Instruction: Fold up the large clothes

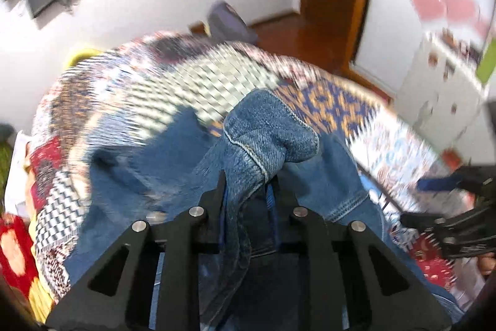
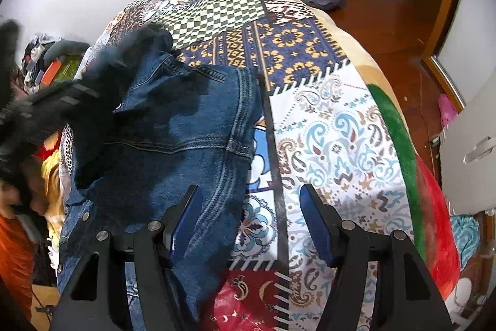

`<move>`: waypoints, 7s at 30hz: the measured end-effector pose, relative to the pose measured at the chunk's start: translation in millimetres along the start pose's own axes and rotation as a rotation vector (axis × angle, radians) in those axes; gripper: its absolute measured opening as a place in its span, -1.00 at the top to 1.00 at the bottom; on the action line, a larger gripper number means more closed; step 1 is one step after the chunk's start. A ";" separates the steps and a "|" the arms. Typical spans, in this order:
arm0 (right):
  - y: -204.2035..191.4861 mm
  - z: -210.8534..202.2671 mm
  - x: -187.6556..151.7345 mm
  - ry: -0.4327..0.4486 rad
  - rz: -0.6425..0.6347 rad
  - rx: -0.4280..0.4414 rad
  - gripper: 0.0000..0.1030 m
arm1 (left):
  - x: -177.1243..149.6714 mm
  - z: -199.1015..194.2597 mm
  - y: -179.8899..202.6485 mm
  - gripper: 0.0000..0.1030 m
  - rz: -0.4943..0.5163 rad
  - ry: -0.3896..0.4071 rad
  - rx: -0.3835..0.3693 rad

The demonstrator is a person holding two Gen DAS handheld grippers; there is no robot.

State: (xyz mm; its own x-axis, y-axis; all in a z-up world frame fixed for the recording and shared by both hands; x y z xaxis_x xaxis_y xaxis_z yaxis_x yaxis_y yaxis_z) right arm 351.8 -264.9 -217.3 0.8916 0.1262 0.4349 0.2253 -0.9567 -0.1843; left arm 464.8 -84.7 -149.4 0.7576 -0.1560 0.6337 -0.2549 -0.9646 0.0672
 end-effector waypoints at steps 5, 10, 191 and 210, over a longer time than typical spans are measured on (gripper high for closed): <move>-15.8 8.0 9.5 -0.013 -0.029 0.008 -0.22 | 2.2 -60.1 -62.8 0.57 -0.109 0.106 0.033; -33.6 14.8 15.9 -0.022 -0.061 0.008 -0.22 | -26.5 -81.8 -135.9 0.58 -0.223 0.091 0.108; -99.9 -43.6 -78.2 0.036 -0.221 0.180 0.69 | -297.5 -145.4 -199.8 0.75 -0.850 -0.139 -0.044; -128.5 -32.8 120.3 0.270 -0.324 0.021 0.79 | -115.6 -154.2 -272.6 0.78 -0.745 0.165 0.026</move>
State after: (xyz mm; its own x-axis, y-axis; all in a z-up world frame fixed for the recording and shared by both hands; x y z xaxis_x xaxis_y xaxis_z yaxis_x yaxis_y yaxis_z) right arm 417.3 -135.5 -112.4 0.6390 0.3434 0.6883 0.4872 -0.8731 -0.0167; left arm 354.0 229.0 -122.1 0.6239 0.5700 0.5346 0.3043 -0.8073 0.5057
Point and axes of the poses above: each gripper's, at about its wrist camera, not at the fingertips, and z roughly the way its jaws point, y to its right, x to its top, the point moved 2 cm from there along z, roughly the way its jaws point, and after that the axes turned 12 degrees about -z, right-handed, at the moved point
